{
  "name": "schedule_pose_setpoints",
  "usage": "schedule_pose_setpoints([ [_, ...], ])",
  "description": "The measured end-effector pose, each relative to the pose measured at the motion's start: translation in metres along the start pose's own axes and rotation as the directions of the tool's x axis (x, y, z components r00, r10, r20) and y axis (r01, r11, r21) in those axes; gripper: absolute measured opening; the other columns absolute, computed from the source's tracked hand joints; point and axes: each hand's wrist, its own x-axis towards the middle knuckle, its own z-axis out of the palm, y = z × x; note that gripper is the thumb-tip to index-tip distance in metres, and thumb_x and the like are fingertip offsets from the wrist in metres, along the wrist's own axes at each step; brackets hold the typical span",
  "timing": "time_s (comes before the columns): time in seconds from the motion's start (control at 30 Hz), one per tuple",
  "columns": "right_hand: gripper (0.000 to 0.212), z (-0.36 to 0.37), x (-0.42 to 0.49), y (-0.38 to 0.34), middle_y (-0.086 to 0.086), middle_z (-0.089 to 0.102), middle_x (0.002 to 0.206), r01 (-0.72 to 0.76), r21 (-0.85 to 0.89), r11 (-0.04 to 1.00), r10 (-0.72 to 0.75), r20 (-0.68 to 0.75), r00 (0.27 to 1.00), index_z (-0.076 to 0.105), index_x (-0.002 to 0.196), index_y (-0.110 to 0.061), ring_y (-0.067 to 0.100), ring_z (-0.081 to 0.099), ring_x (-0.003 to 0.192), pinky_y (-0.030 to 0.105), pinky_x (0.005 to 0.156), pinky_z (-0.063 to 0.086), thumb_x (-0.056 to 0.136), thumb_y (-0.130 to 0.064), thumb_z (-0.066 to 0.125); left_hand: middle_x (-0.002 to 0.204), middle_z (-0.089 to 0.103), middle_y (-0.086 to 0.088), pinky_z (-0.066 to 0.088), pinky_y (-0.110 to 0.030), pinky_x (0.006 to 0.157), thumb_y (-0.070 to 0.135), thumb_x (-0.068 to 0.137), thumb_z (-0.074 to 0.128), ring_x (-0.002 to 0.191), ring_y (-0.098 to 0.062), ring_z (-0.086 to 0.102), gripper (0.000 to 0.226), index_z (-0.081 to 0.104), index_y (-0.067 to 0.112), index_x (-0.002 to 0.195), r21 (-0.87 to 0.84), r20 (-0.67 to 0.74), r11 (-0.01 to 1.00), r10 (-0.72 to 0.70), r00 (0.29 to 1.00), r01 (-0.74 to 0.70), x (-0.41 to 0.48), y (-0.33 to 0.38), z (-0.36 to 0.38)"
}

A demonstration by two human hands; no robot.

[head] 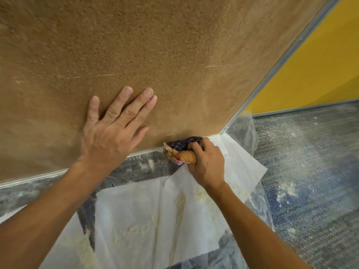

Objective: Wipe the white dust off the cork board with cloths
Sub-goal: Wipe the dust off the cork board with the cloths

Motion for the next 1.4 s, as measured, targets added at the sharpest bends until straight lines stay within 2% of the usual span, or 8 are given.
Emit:
schedule_pose_setpoints([
  [0.2,0.029,0.015,0.021,-0.005,0.010,0.059,0.090,0.109,0.062,0.992,-0.103,-0.086,0.991,0.069,0.098,-0.009,0.025,0.053,0.074,0.032,0.056,0.042,0.090,-0.037,0.070,0.172,-0.003,0.007,-0.015,-0.051,0.123,0.049,0.104,0.055,0.158,-0.019,-0.011,0.073,0.020,0.023,0.163,-0.003,0.000,0.998,-0.064,0.998,0.064,-0.008,0.013,0.004],
  [0.43,0.022,0.037,0.011,-0.008,0.008,0.052,0.083,0.058,-0.067,0.996,-0.048,0.154,0.987,0.059,0.082,-0.014,0.033,0.050,0.062,0.032,0.059,0.027,0.072,-0.018,0.079,0.172,-0.001,0.009,-0.013,-0.049,0.124,0.047,0.103,0.058,0.158,-0.018,-0.008,0.074,0.022,0.024,0.163,-0.044,-0.059,0.995,-0.088,0.994,0.086,-0.005,0.015,0.007],
  [0.57,0.018,0.004,0.009,-0.011,0.005,0.054,0.083,0.077,0.029,0.997,-0.076,-0.030,0.997,0.067,0.088,-0.015,0.025,0.049,0.065,0.031,0.054,0.038,0.083,-0.031,0.075,0.171,0.005,0.010,-0.010,-0.048,0.124,0.043,0.099,0.062,0.158,-0.017,-0.004,0.075,0.026,0.024,0.162,-0.082,-0.087,0.989,-0.133,0.987,0.126,-0.005,0.021,0.009],
  [0.7,0.025,-0.024,0.027,-0.010,0.008,0.053,0.082,0.150,0.020,0.988,-0.140,-0.259,0.956,0.073,0.097,-0.010,0.022,0.046,0.071,0.030,0.056,0.031,0.092,-0.034,0.074,0.171,0.003,0.013,-0.008,-0.048,0.125,0.040,0.098,0.063,0.158,-0.016,-0.003,0.077,0.023,0.023,0.162,-0.179,-0.073,0.952,-0.263,0.962,0.247,-0.006,0.042,0.007],
  [0.97,0.027,0.012,0.025,0.006,0.011,0.056,0.087,0.318,-0.091,0.944,-0.317,0.020,0.948,0.070,0.095,-0.009,0.027,0.051,0.069,0.031,0.055,0.031,0.071,-0.007,0.082,0.171,-0.003,0.013,-0.006,-0.047,0.126,0.044,0.102,0.061,0.158,-0.017,-0.008,0.078,0.017,0.024,0.163,-0.190,-0.007,0.922,-0.345,0.939,0.337,-0.011,0.059,0.008],
  [1.17,0.027,0.021,0.014,0.014,0.010,0.058,0.092,0.194,-0.024,0.981,-0.187,0.176,0.967,0.067,0.095,-0.012,0.031,0.060,0.075,0.038,0.055,0.053,0.072,-0.013,0.082,0.171,-0.001,0.013,-0.005,-0.048,0.126,0.040,0.104,0.061,0.158,-0.017,-0.007,0.074,0.020,0.023,0.163,-0.198,0.022,0.920,-0.341,0.940,0.338,-0.011,0.059,0.005],
  [1.27,0.024,0.002,0.007,0.018,0.005,0.057,0.091,0.107,0.011,0.994,-0.108,0.067,0.992,0.068,0.096,-0.015,0.026,0.054,0.074,0.033,0.053,0.046,0.076,-0.016,0.081,0.172,-0.004,0.009,-0.006,-0.052,0.125,0.039,0.104,0.060,0.158,-0.021,-0.011,0.076,0.016,0.019,0.164,-0.219,0.052,0.908,-0.355,0.934,0.357,-0.011,0.067,0.005],
  [1.4,0.034,-0.024,0.011,0.031,0.007,0.051,0.094,0.078,0.027,0.997,-0.071,-0.209,0.975,0.070,0.102,-0.008,0.027,0.052,0.076,0.034,0.051,0.040,0.069,0.002,0.076,0.171,-0.009,0.005,-0.011,-0.054,0.123,0.042,0.103,0.060,0.157,-0.024,-0.016,0.083,0.011,0.015,0.164,-0.216,0.054,0.911,-0.349,0.936,0.352,-0.011,0.072,0.009],
])
